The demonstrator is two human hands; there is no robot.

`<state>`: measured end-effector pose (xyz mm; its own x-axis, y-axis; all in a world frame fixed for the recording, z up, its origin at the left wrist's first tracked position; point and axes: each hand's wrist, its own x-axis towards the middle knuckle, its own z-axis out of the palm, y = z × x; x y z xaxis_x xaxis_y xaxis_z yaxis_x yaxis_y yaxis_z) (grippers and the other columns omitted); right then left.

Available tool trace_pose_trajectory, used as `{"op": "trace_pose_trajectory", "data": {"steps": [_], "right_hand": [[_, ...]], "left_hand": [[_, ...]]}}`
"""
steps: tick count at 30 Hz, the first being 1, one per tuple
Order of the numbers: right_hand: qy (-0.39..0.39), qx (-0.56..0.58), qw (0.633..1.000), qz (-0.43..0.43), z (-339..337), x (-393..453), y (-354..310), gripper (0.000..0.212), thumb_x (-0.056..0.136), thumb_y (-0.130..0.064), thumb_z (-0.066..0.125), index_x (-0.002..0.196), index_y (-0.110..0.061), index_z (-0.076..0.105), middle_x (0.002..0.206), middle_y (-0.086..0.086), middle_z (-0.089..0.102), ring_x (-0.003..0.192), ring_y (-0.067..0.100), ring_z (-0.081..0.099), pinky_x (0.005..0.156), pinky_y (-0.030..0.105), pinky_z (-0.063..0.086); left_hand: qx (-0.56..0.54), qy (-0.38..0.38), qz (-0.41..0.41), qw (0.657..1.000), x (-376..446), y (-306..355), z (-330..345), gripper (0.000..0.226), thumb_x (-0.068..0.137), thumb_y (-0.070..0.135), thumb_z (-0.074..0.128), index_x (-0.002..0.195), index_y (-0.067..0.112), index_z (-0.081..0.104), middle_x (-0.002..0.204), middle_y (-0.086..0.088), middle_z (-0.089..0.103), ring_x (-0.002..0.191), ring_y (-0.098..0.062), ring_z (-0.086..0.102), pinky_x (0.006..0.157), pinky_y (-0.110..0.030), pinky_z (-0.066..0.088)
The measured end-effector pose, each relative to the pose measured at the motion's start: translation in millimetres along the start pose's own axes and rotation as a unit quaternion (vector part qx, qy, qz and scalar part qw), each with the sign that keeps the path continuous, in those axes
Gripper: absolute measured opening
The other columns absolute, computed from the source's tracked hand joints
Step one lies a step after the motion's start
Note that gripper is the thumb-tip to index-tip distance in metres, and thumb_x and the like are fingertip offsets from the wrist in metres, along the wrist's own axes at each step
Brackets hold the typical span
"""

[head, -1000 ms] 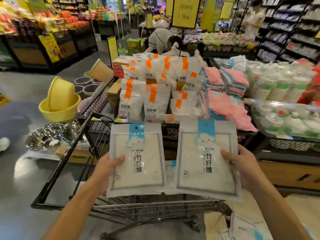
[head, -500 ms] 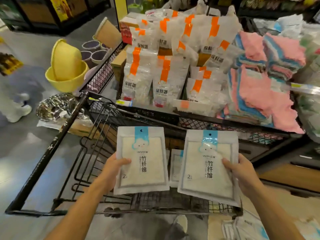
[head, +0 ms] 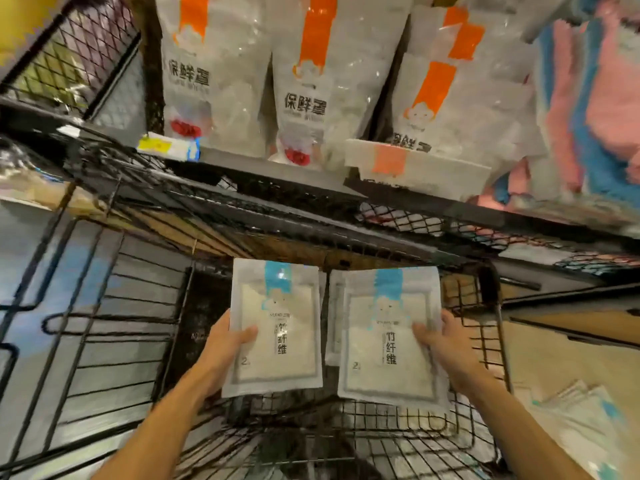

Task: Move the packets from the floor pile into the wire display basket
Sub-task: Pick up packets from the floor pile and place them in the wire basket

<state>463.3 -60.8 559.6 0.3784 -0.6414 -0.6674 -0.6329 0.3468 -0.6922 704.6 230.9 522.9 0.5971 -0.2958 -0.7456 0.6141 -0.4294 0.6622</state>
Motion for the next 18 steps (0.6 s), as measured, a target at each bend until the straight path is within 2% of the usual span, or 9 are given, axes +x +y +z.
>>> {"op": "trace_pose_trajectory", "data": {"steps": [5,8,9,11,12,13,15,16,18], "right_hand": [[0.042,0.002,0.999,0.033,31,61,44,0.031,0.094,0.002,0.068,0.123,0.000,0.060,0.109,0.017,0.072,0.096,0.036,0.070,0.062,0.029,0.063],[0.065,-0.042,0.996,0.034,51,90,59,0.020,0.096,0.001,0.066,0.105,-0.017,0.064,0.104,0.016,0.071,0.095,0.035,0.069,0.062,0.021,0.057],[0.071,-0.056,0.995,0.036,56,99,61,0.027,0.097,0.001,0.065,0.096,-0.026,0.061,0.105,0.017,0.070,0.093,0.031,0.068,0.060,0.016,0.055],[0.078,-0.095,0.992,0.035,65,115,70,0.038,0.094,0.007,0.065,0.092,-0.029,0.055,0.100,0.014,0.069,0.080,0.015,0.069,0.055,0.009,0.050],[0.083,-0.112,0.989,0.040,67,121,75,0.037,0.091,0.012,0.065,0.095,-0.024,0.057,0.096,0.009,0.068,0.072,0.005,0.069,0.055,0.007,0.049],[0.096,-0.115,0.988,0.044,69,125,79,0.035,0.088,0.015,0.067,0.101,-0.016,0.059,0.094,0.008,0.068,0.072,0.004,0.070,0.058,0.009,0.051],[0.130,-0.134,0.981,0.050,72,134,92,0.034,0.085,0.012,0.073,0.112,-0.005,0.061,0.097,0.017,0.070,0.090,0.026,0.073,0.073,0.029,0.059],[0.138,-0.149,0.978,0.053,74,138,99,0.033,0.085,0.007,0.075,0.113,-0.006,0.062,0.097,0.017,0.071,0.094,0.033,0.071,0.075,0.035,0.059],[0.145,-0.187,0.970,0.056,78,140,112,0.031,0.088,-0.004,0.076,0.113,-0.013,0.061,0.097,0.008,0.071,0.093,0.032,0.071,0.071,0.037,0.058]], "left_hand": [[0.028,0.035,-0.041,0.998,81,-47,12,0.028,0.090,-0.004,0.071,0.113,0.010,0.065,0.098,-0.008,0.073,0.090,-0.028,0.071,0.073,-0.035,0.057],[0.082,0.024,-0.029,0.996,114,-64,17,0.030,0.092,-0.005,0.068,0.118,0.008,0.061,0.089,-0.002,0.072,0.095,-0.033,0.064,0.064,-0.029,0.059],[0.093,0.017,-0.032,0.995,126,-71,17,0.031,0.094,-0.005,0.065,0.123,0.005,0.059,0.090,-0.004,0.073,0.096,-0.033,0.063,0.063,-0.031,0.060],[0.121,0.025,-0.023,0.992,139,-75,23,0.040,0.096,-0.005,0.061,0.135,0.002,0.054,0.118,-0.015,0.068,0.113,-0.038,0.061,0.084,-0.040,0.058],[0.155,0.036,-0.013,0.987,144,-73,26,0.046,0.097,-0.004,0.061,0.141,0.001,0.049,0.132,-0.015,0.060,0.122,-0.036,0.057,0.091,-0.036,0.052],[0.177,0.044,-0.002,0.983,151,-80,28,0.049,0.097,-0.005,0.061,0.143,0.002,0.047,0.134,-0.009,0.056,0.122,-0.031,0.054,0.086,-0.027,0.047],[0.186,0.061,0.034,0.980,159,-87,32,0.039,0.093,-0.002,0.066,0.128,0.011,0.052,0.115,0.001,0.057,0.113,-0.024,0.054,0.067,-0.020,0.043],[0.203,0.078,0.055,0.975,162,-91,35,0.038,0.092,0.001,0.067,0.124,0.014,0.050,0.111,-0.001,0.058,0.111,-0.026,0.058,0.067,-0.020,0.043],[0.243,0.104,0.086,0.960,168,-101,37,0.049,0.095,0.002,0.064,0.137,0.009,0.041,0.124,-0.005,0.060,0.112,-0.032,0.062,0.080,-0.028,0.049]]}}
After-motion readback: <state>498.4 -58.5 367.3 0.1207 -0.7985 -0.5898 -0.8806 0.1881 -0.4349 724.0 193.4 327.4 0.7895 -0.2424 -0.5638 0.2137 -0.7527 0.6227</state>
